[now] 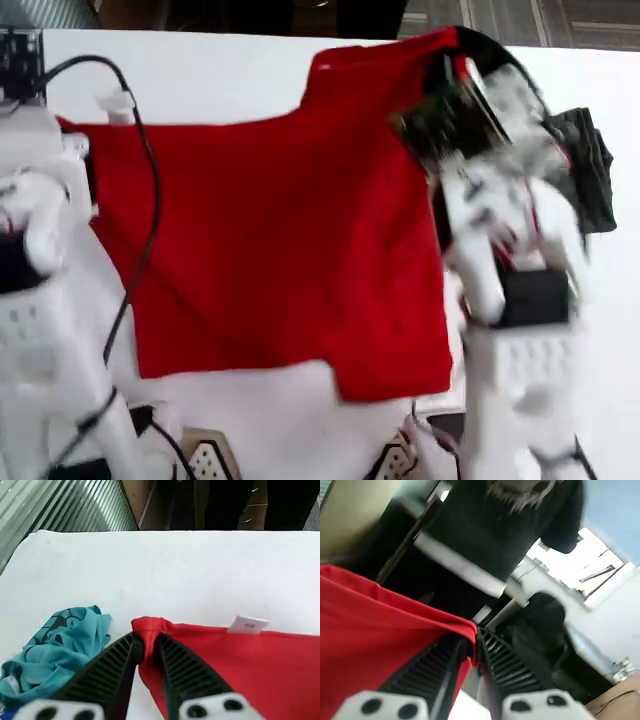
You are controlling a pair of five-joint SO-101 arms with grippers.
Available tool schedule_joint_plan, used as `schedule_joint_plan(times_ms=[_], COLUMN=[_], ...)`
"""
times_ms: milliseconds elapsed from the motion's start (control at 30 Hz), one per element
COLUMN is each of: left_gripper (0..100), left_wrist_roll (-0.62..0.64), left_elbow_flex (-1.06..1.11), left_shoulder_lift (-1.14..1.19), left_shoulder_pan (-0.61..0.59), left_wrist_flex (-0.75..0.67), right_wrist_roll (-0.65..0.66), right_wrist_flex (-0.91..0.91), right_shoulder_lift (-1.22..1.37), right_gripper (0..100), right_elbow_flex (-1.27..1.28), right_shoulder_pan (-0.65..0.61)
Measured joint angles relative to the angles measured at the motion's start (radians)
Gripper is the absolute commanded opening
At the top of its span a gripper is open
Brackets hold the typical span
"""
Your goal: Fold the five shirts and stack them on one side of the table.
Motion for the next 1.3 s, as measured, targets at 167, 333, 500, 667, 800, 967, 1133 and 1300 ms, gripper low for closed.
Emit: schedule_joint_plan(times_ms=[167,333,500,667,800,967,1133,1300], left_gripper=[3,3,3,3,3,3,3,3], left_wrist_roll=[0.0,-0.015,-0.077,-0.089,-0.095,-0.095,-0.095,-0.094], left_elbow_flex=[-0.035,-0.212,-0.466,-0.684,-0.818,-0.95,-1.042,-1.123], left_shoulder_lift=[0.226,0.477,0.723,0.962,1.134,1.297,1.41,1.455], left_shoulder_pan=[0.0,0.006,0.034,0.032,0.034,0.034,0.034,0.034], left_wrist_flex=[-0.103,-0.112,-0.032,0.063,0.114,0.152,0.206,0.33], right_wrist_roll=[0.0,0.0,0.0,0.0,0.0,0.0,0.0,0.0], right_wrist_flex=[-0.129,-0.181,-0.183,-0.183,-0.189,-0.192,-0.192,-0.163], right_shoulder_lift=[0.219,0.43,0.623,0.845,0.991,1.109,1.14,1.151], right_gripper=[1.9,1.9,1.9,1.9,1.9,1.9,1.9,1.9], right_elbow_flex=[0.002,-0.084,-0.239,-0.336,-0.351,-0.351,-0.351,-0.353], right_shoulder_pan=[0.0,0.0,0.0,0.0,0.0,0.0,0.0,0.0])
